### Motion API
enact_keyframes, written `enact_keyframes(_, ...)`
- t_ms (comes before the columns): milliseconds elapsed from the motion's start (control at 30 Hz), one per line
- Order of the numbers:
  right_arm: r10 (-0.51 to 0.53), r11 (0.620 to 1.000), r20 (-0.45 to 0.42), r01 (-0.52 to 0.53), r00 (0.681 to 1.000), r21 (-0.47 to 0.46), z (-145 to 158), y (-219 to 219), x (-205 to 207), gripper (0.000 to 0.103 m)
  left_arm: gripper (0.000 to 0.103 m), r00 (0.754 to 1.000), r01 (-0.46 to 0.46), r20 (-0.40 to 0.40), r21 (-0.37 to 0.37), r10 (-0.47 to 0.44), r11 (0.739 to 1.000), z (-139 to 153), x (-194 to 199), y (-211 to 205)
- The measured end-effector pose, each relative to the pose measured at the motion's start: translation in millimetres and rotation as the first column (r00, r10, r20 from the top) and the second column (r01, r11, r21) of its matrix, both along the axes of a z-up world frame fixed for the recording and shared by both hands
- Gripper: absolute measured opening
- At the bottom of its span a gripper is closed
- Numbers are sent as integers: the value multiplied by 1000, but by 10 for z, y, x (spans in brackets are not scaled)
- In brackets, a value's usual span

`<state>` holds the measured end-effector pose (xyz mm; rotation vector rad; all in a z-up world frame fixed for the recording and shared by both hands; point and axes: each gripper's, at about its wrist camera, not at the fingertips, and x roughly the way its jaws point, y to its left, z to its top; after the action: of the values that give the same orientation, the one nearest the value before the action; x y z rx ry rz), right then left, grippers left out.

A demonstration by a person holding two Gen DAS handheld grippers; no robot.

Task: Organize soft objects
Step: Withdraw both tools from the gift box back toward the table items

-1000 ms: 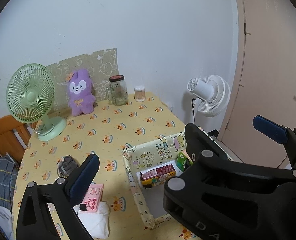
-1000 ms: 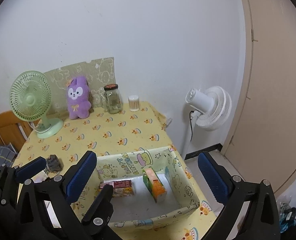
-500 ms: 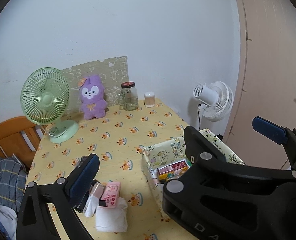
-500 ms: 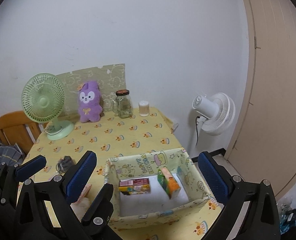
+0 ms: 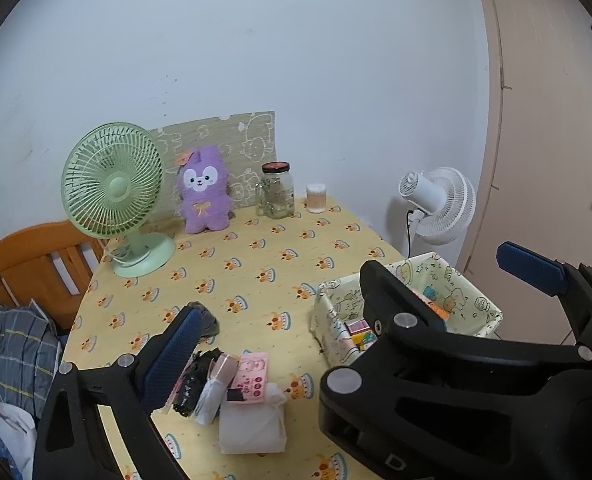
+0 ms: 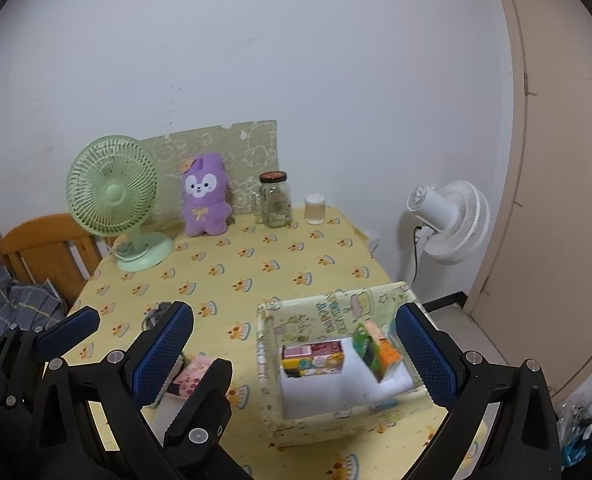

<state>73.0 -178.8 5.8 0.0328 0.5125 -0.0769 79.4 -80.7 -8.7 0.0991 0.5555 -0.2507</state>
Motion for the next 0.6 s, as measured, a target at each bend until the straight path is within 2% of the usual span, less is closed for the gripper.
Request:
enact_keyframes(300,27,1000,-2,-27,1000,6,-74,214,-6,102,94,1000,-13,0,-6,13,1000,-53,-35,200)
enact_keyframes(600,64,998,7,-64,998,2,-220,423,-23,102,88,997,-72,-21,-10,72,997,-213,-57,451)
